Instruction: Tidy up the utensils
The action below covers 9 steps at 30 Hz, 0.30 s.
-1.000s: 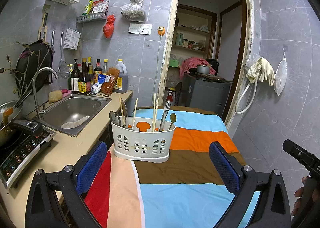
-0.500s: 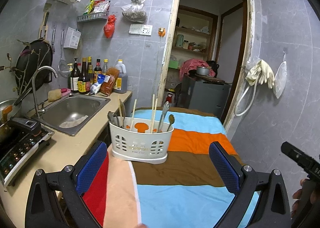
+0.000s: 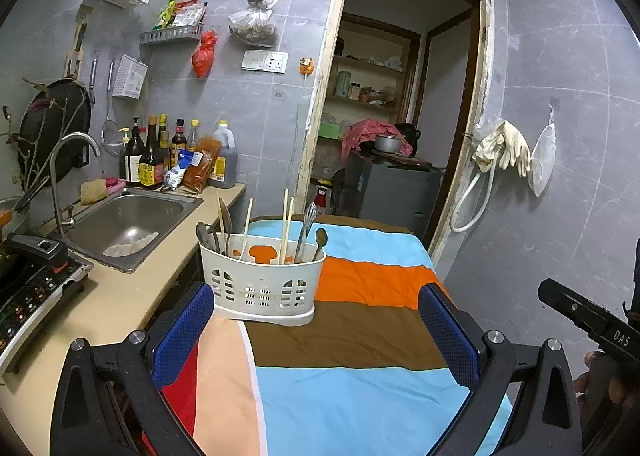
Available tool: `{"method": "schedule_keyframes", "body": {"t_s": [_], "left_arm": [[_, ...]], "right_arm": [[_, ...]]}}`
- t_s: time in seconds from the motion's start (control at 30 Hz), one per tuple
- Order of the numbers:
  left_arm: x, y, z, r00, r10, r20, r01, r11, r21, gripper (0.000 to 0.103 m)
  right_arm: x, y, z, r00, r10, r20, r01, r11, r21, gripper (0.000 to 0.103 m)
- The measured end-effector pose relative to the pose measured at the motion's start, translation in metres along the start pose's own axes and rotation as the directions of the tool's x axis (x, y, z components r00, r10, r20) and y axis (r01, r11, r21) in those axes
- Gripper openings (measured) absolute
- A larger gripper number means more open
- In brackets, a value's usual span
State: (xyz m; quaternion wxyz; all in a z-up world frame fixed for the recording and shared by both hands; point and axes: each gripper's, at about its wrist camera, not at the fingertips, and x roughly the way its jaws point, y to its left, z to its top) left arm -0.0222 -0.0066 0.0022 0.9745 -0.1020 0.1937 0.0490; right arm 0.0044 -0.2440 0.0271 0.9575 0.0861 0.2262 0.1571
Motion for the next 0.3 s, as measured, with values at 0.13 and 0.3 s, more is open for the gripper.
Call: {"method": "schedule_keyframes", "body": {"t_s": [0.13,0.3], "left_arm": [[0.0,-0.001,-0.001,1.0,0.001,-0.003,-0.001,1.0,0.001,0.103],[0.002,0.005,-0.002,1.0,0.009,-0.014,-0.009,1.0,-0.007,0.103]], "right_arm": [[0.0,0.008,-0.005,1.0,0.001,-0.008,-0.001,1.0,-0.004,0.101],[-0.004,0.017,-0.009,1.0,0.003,-0.015,-0.003,1.0,-0.006,0.101]]}}
